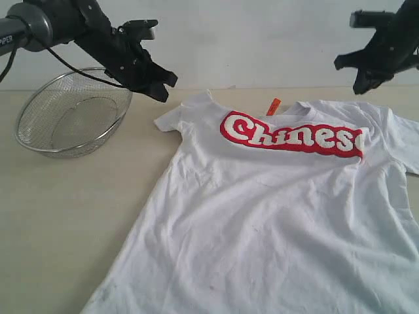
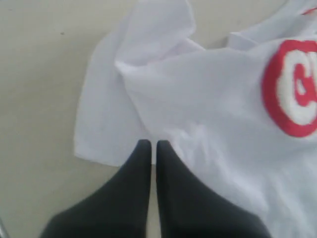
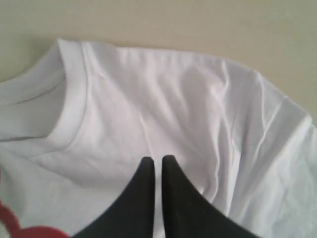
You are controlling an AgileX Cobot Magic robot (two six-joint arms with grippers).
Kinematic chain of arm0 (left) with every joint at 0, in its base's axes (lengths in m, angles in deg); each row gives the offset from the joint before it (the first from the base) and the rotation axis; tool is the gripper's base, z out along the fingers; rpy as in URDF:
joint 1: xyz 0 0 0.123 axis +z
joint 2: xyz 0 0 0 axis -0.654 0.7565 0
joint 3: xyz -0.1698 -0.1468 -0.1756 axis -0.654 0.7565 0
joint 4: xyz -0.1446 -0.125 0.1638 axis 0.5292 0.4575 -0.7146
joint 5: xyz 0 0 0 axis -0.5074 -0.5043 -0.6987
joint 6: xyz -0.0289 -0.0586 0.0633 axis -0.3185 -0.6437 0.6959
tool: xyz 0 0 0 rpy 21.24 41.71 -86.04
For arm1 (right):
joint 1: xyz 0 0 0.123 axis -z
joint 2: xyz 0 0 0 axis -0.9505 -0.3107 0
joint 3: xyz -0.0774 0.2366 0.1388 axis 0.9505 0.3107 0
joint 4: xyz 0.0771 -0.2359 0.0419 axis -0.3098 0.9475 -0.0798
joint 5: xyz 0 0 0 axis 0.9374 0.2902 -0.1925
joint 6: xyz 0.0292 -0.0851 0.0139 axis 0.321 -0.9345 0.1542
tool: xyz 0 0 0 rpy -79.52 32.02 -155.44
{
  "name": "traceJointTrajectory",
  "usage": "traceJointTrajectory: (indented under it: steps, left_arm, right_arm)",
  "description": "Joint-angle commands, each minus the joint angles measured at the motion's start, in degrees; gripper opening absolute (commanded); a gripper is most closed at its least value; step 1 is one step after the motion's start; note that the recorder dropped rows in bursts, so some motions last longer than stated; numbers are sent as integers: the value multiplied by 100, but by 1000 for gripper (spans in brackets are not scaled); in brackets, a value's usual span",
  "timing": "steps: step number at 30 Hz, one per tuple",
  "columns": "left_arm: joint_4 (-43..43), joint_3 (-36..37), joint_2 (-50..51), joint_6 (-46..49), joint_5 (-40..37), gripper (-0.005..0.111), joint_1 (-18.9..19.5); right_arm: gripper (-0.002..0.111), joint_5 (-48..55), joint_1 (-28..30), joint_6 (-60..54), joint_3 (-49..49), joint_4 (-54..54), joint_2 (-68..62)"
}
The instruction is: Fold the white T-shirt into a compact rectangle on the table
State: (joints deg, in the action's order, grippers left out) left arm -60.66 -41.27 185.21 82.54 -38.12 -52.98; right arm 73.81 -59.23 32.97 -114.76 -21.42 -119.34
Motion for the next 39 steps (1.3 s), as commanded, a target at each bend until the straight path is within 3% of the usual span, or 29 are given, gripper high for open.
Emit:
traceJointTrajectory:
  steps: [1,5,9,11,17,25,39]
  left_arm:
    - [452,356,-310,405,-573,4,-125]
    - [445,1065,-412,620,-636,4,-356]
    - [456,1748,-463,775,254,4,-659]
    - [456,1906,-438,775,555,4,-772]
    - [417,1969,-191,565,469,4,-853]
    - [-202,2372,-180,256,627,4,-853]
    - [-147,3559,-475,244,418,4,-853]
  right_arm:
    - [0,53,-91,35,767,-44,650]
    - [0,53,-235,-69,1934,60,1254]
    - [0,53,-412,-120,3049,49,1792]
    - [0,-109,-539,-120,3568,25,1960]
    - [0,-785,-999,-120,4674,36,2053]
    - [0,-1137,-1121,-59,5197,36,2062]
    - [0,-1644,-1149,-580,5680,-363,2219]
